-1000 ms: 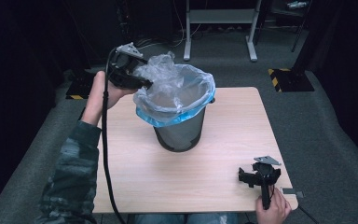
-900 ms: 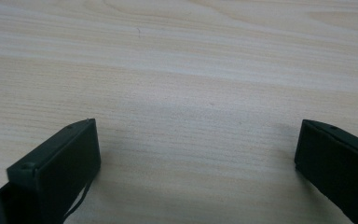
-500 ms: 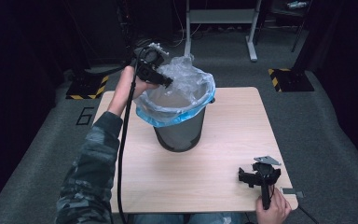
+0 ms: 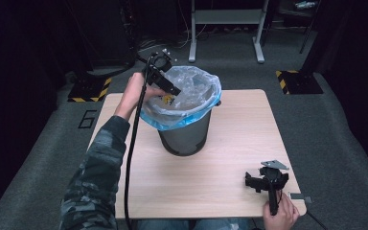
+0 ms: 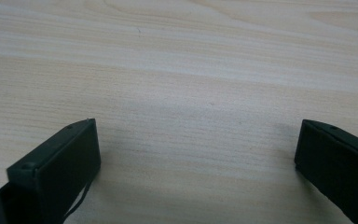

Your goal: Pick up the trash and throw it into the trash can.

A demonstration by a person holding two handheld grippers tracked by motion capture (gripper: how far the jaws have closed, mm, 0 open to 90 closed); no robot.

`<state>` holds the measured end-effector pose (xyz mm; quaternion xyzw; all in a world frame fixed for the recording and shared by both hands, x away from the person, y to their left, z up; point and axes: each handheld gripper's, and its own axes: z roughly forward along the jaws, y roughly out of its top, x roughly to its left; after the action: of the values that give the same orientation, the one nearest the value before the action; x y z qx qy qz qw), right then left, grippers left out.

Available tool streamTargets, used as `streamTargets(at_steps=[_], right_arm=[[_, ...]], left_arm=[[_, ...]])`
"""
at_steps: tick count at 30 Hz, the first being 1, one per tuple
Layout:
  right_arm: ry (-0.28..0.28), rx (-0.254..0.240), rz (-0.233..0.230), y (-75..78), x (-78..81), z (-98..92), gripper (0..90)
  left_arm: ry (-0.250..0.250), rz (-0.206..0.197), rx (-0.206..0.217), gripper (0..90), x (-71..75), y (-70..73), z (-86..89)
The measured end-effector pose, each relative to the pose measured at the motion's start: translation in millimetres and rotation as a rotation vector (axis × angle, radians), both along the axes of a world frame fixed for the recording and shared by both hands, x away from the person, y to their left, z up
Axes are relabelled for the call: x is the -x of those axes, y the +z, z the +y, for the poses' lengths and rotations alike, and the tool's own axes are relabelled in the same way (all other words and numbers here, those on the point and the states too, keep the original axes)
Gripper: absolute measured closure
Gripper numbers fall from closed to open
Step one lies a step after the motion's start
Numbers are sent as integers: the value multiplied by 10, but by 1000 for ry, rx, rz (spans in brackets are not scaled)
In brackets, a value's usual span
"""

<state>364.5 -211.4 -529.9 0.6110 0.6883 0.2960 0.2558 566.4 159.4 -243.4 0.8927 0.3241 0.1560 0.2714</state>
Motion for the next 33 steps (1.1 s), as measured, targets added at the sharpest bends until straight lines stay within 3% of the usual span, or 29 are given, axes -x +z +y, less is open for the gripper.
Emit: streamTargets(at_steps=[8, 12, 22, 27, 33], right_arm=[[0, -1, 0, 1, 0, 1, 0], [0, -1, 0, 0, 0, 0, 0], [-1, -1, 1, 1, 1, 1, 0], [1, 1, 2, 1, 1, -1, 0], [1, 1, 2, 0, 1, -1, 0]], left_arm=[[14, -27, 1, 96, 61, 71, 72], [3, -21, 8, 89, 113, 112, 104], [-34, -41, 16, 82, 460, 238, 280], [-35, -69, -12, 77, 676, 132, 435], [-31, -96, 15, 75, 828, -31, 639]])
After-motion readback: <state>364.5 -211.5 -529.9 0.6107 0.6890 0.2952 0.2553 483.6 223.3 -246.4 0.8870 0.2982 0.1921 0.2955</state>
